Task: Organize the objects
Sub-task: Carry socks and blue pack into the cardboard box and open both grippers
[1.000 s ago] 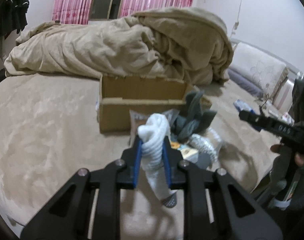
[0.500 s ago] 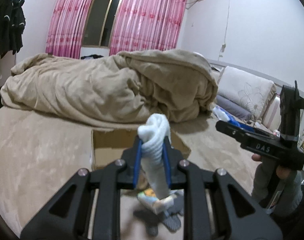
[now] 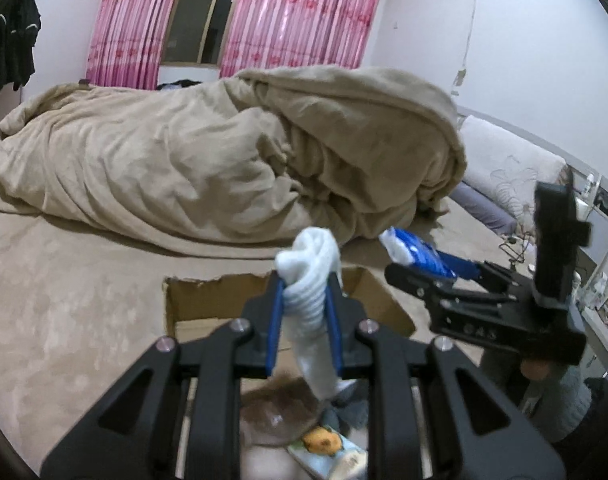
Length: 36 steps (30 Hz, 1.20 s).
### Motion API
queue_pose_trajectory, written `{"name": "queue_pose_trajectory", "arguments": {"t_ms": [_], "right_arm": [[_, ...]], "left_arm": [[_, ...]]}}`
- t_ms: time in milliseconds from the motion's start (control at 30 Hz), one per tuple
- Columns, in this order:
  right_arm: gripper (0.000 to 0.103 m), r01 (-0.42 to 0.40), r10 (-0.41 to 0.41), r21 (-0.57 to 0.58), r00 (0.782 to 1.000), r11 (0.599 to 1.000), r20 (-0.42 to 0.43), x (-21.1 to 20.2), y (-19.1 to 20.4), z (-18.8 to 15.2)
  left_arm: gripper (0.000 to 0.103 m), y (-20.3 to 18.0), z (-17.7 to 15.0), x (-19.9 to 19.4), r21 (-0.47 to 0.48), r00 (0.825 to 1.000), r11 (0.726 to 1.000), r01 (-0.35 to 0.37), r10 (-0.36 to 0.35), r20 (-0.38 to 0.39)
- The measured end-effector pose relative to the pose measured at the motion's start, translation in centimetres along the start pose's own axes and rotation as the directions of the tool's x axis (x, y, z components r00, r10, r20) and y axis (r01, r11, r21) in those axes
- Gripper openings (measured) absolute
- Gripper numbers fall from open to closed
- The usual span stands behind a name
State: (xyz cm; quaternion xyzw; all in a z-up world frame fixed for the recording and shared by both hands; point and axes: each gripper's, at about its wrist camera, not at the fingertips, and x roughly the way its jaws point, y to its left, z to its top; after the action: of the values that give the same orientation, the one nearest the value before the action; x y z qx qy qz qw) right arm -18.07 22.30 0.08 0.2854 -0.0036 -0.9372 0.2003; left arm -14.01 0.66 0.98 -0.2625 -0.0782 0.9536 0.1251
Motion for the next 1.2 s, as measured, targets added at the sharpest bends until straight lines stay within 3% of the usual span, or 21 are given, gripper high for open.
{"name": "queue_pose_trajectory", "arguments": {"t_ms": [300, 433, 500, 567, 733, 800, 833, 1200], "right_arm": [[0.082, -0.04, 0.043, 0.031, 0.994, 0.999, -0.105, 4.0, 0.0, -0.7], [0.082, -0.011, 0.015, 0.03, 0.99, 0.999, -0.137, 5.5, -0.3, -1.6], [0.082, 0.011, -0.002, 0.048, 0.983, 0.999, -0.181, 6.6, -0.6, -2.0], [0.083, -0.017, 0.03, 0.066, 0.979, 0.998, -0.2, 7.1, -0.9, -2.1], [0.091, -0.029, 0.041, 0.071, 0.984, 0.997, -0.172, 6.7, -0.8, -1.9], [0.095, -0.017, 0.028, 0.077, 0.989, 0.997, -0.147, 6.1, -0.9, -1.7], [0.095, -0.009, 0.02, 0.081, 0.991, 0.997, -0.134, 5.7, -1.0, -1.6], [0.095, -0.041, 0.045, 0.094, 0.998, 0.995, -0.044, -0.5, -1.1, -0.5]], "left_arm": [[0.021, 1.2, -1.1, 5.5, 0.007, 0.997, 0.999, -0.044, 0.044, -0.066], [0.021, 1.9, -1.9, 7.3, -0.021, 0.992, 0.999, -0.048, 0.045, -0.121], [0.024, 2.1, -2.1, 7.8, -0.028, 0.989, 0.999, -0.041, 0.036, -0.145], [0.029, 2.3, -2.3, 8.1, -0.03, 0.986, 0.998, -0.062, 0.056, -0.158], [0.045, 2.7, -2.0, 7.7, -0.056, 0.983, 0.996, -0.076, 0.065, -0.169], [0.076, 2.6, -1.8, 7.1, -0.065, 0.987, 0.996, -0.063, 0.053, -0.152], [0.079, 2.5, -1.8, 6.6, -0.07, 0.989, 0.996, -0.063, 0.053, -0.138], [0.08, 2.1, -1.1, 0.0, -0.09, 0.997, 0.995, -0.053, 0.048, -0.057]]}}
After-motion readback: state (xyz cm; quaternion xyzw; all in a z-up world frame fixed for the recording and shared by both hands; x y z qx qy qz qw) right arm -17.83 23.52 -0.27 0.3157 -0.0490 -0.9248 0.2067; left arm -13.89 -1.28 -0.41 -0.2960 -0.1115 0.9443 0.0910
